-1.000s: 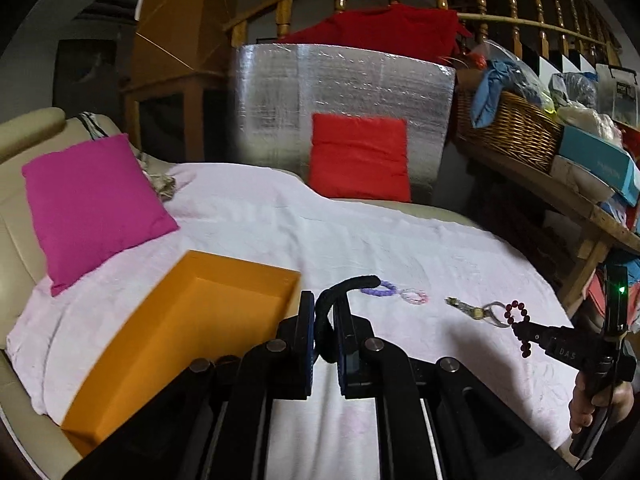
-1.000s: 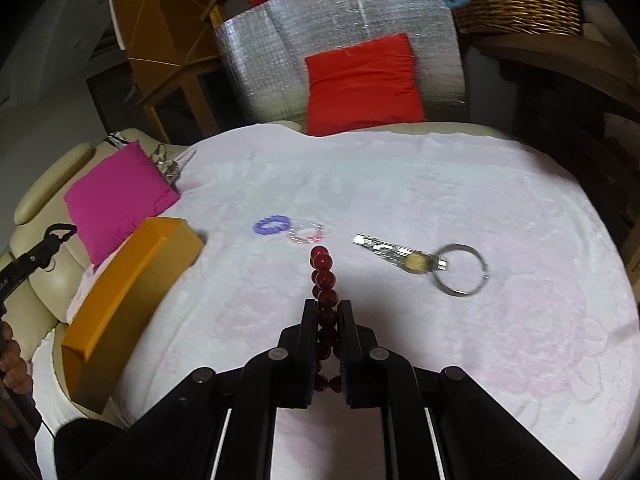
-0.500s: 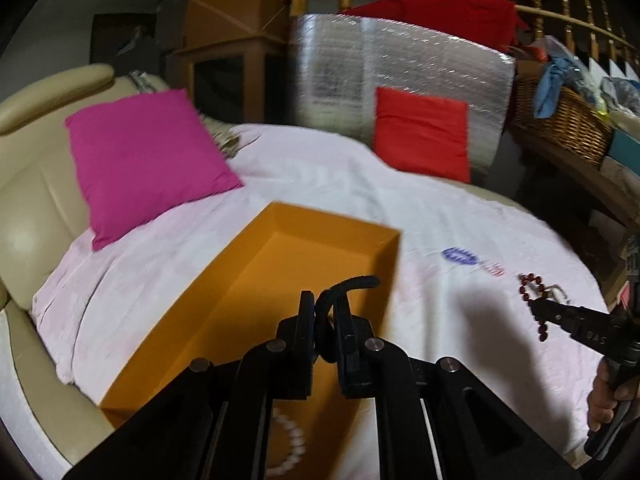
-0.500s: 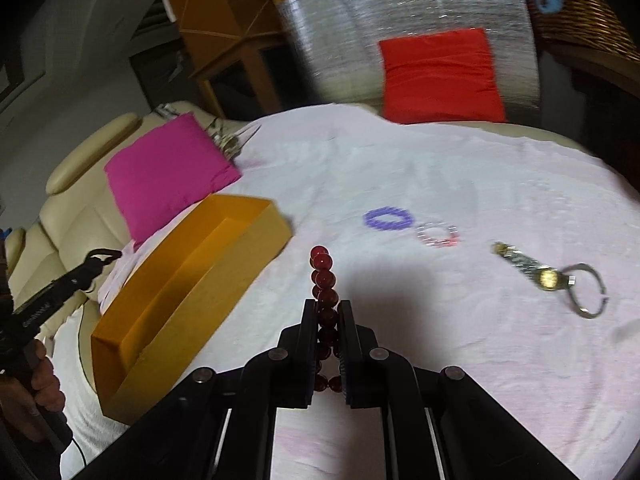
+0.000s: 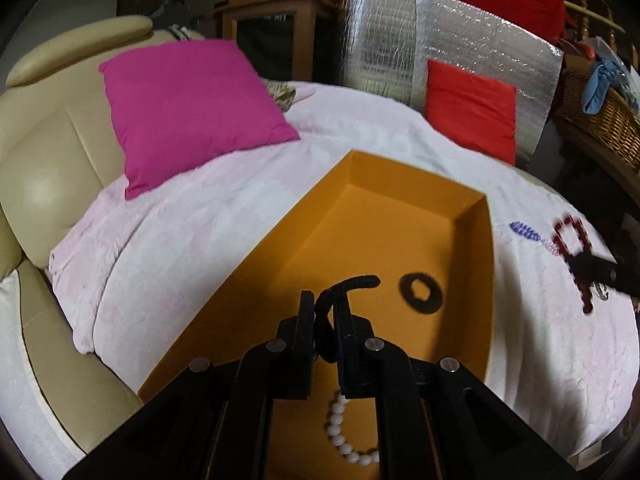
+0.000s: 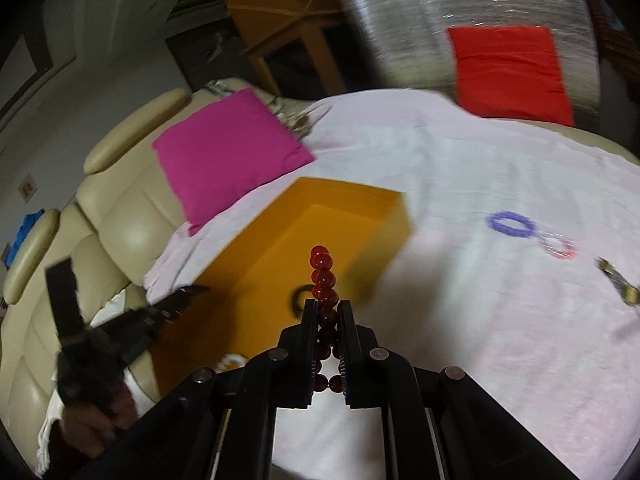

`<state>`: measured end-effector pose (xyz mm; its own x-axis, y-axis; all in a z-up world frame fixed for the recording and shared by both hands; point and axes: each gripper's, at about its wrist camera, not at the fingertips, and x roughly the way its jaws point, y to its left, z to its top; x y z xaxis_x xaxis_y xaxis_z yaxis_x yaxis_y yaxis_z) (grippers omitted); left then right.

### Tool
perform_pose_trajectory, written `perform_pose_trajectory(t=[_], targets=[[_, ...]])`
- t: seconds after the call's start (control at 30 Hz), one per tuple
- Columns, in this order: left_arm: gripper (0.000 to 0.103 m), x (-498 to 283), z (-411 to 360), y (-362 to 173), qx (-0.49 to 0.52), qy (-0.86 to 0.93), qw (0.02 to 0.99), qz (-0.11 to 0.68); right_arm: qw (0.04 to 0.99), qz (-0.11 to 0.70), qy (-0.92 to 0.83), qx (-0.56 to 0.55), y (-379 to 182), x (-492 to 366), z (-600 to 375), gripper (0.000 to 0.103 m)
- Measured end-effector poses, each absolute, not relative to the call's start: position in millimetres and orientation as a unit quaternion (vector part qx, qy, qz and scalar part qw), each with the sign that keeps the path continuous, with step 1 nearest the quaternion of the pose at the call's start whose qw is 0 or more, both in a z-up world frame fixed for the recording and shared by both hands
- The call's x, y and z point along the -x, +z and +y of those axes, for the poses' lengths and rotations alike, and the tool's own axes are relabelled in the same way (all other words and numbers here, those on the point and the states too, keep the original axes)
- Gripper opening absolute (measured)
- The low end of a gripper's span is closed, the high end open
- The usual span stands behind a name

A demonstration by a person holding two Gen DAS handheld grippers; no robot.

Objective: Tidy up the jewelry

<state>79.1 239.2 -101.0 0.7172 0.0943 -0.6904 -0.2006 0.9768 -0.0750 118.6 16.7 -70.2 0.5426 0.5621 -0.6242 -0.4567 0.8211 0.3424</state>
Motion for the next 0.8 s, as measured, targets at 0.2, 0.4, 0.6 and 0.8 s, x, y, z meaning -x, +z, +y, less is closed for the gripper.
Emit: perform_pose_trajectory(t=[0.2,0.4,0.6,0.8], targets=[[0.009,-77,253,-113,0.052,0.109,0.916,0.383,0.849,0.420,0.313,-0.069,-81,-137,93,0.011],[0.009,-74,263,-122,0.033,0.128,0.911,0.390,0.835,0.454,0.297,-0.093,-115,-160,131,0.011],[0.010,-79,268,-132,0.035,0.126,0.908,0.399,0.835,0.463,0.279,-0.099,-140,-166,143,0.011],[0.010,-85,270,-144,0.039,0.132,0.900,0.414,0.842,0.458,0.272,-0.087,-147,-167,145,0.013]])
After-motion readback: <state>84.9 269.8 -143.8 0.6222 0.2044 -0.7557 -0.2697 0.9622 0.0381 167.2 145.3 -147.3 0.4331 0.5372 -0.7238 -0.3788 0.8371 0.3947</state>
